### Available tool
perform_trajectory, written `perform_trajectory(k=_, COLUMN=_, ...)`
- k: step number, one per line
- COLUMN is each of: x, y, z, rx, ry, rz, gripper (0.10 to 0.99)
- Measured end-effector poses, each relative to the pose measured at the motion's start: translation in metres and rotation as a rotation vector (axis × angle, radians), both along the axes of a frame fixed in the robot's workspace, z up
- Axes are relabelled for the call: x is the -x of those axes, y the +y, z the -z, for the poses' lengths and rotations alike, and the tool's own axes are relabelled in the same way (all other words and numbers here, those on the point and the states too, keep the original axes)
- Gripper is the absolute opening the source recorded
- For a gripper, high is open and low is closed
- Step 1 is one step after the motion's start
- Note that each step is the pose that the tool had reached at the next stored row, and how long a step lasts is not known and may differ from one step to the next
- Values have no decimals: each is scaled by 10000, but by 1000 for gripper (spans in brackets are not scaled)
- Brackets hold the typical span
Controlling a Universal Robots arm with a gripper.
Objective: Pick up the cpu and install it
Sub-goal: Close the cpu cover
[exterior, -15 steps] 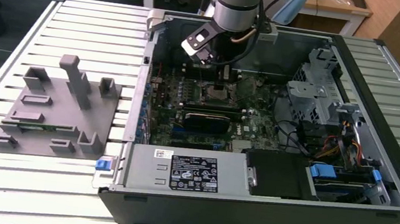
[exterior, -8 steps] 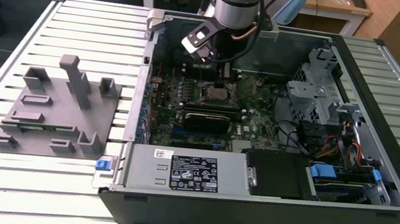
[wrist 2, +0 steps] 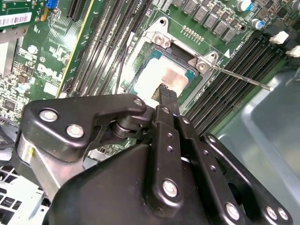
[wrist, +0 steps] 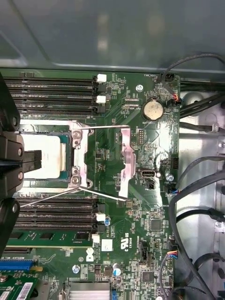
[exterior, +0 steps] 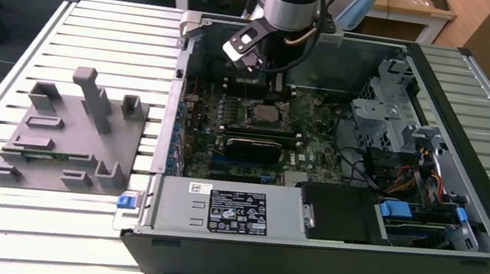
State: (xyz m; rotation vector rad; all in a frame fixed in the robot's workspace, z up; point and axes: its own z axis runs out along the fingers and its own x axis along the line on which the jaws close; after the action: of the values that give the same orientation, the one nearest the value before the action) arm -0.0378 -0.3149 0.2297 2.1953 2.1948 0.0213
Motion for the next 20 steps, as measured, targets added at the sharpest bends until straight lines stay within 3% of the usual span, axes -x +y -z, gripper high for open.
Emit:
perform_trajectory(k=6, x=0, y=0, z=-99, rx=0, ry=0, rz=0, gripper=106)
perform_trajectory(k=12, x=0, y=0, z=-279, rx=-17, ry=0, rz=0, gripper=106)
perform_trajectory(k=15, x=0, y=-5, z=-309, rx=-61, ry=-1, rz=-2, gripper=106)
perform_trajectory(k=20, x=0, y=-143, z=-310, rx=-65, ry=1, rz=0, gripper=106)
